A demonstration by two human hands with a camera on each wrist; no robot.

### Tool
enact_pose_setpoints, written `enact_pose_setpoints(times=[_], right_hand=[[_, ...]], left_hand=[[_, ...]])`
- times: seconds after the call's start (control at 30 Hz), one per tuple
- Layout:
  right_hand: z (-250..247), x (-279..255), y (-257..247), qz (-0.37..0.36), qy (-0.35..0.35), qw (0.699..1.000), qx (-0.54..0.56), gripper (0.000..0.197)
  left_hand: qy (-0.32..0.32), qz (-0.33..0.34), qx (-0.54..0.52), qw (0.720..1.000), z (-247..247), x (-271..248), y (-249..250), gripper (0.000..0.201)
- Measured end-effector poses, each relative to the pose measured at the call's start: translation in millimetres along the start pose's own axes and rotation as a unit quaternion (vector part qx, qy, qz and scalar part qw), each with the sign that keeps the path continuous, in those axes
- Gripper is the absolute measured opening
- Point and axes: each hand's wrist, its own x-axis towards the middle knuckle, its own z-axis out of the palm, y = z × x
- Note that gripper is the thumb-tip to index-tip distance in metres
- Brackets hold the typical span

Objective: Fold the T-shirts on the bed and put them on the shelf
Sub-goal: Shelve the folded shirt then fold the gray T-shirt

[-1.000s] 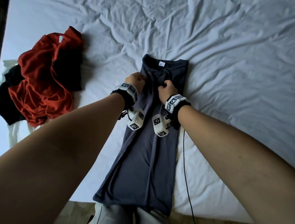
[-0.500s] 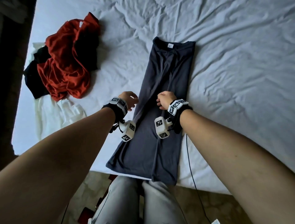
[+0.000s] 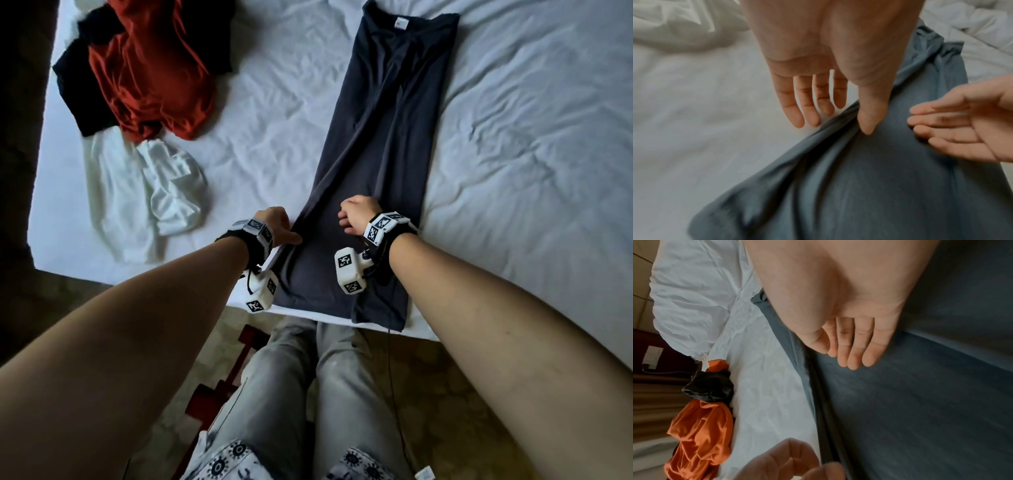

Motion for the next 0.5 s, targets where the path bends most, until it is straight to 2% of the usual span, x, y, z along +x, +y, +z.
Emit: enact_pose_setpoints(times=[0.13, 0.23, 0.33, 0.5], right_hand=[[17.7, -12.6, 19.9, 0.002, 0.003, 1.000, 0.011, 0.017], [26.7, -21.3, 35.1, 0.007, 0.007, 1.000, 0.021, 0.010], [32.9, -31.8, 48.2, 0.007, 0.006, 1.000, 0.022, 0.017], [41.4, -53.3, 60.7, 0.017, -0.041, 0.998, 0.049, 0.016]], left_hand=[[-0.031, 0.021, 0.087, 0.996, 11.5, -9.7, -21.0, 0.026], [-0.022, 0.034, 0.120, 0.992, 16.8, -16.5, -29.6, 0.018], [-0.005, 0.057, 0.075, 0.996, 20.8, -26.0, -30.2, 0.010], [-0.040, 0.107, -0.041, 0.993, 32.8, -50.9, -12.6, 0.011]])
